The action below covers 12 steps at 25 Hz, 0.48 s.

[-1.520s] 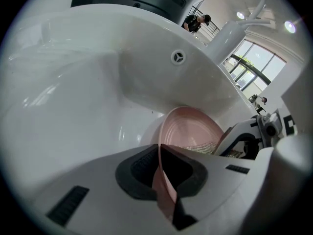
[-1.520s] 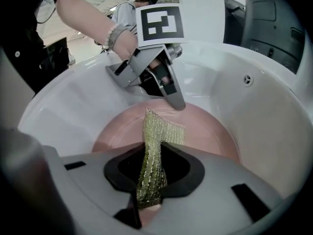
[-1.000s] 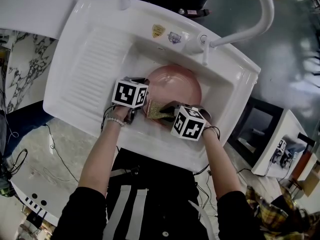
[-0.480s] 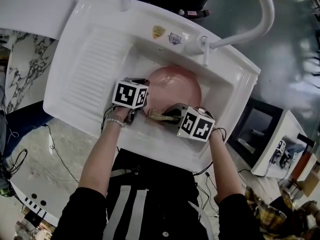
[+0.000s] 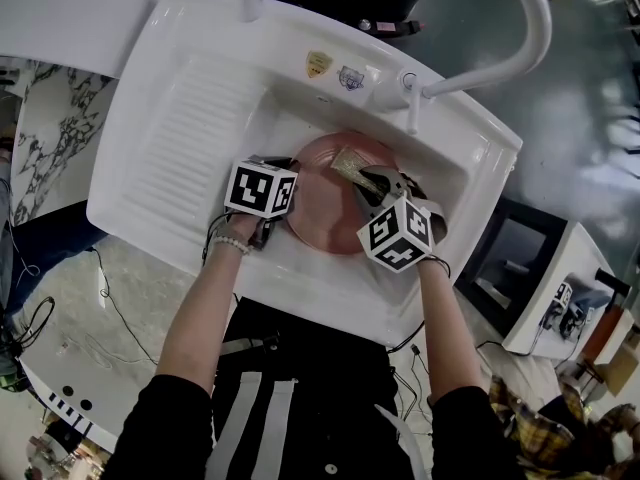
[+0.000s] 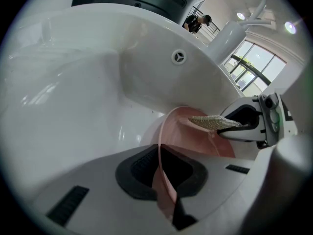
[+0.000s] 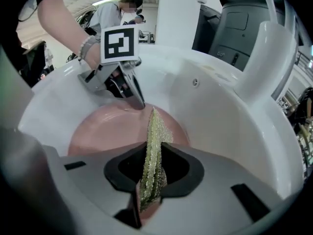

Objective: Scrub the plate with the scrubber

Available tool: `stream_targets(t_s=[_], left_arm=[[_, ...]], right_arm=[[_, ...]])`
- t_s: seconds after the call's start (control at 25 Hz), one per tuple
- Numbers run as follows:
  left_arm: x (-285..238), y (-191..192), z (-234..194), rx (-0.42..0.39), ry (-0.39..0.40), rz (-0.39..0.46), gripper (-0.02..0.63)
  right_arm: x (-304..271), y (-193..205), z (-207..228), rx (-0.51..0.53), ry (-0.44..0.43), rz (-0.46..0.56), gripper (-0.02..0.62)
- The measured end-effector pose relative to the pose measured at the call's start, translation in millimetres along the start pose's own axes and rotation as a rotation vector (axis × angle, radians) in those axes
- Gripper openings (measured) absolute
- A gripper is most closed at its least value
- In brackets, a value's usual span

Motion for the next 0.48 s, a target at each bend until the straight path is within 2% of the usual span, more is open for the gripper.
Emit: stream_targets(t_s=[0.16, 0.48], left_arm=[[0.5, -0.4, -0.1, 0.001, 0.002, 0.001, 0.012], [1.0, -0.4, 0.3, 0.001, 0.002, 0.0, 0.012]], right_arm=[[-9.7, 6.4, 13.3, 0.003, 0.083, -0.052, 0.075], [-33.1, 13.2, -15.4, 0.07, 0.014, -0.12, 0.077]])
Point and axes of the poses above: the fingertips, and each gripper's own axes: x backward along the fingers, z to its right, y out of its underside, the point moved 1 cm from there along x, backward along the fingers, and after that the axes turned 14 degrees about -z, right-handed, at the moved point
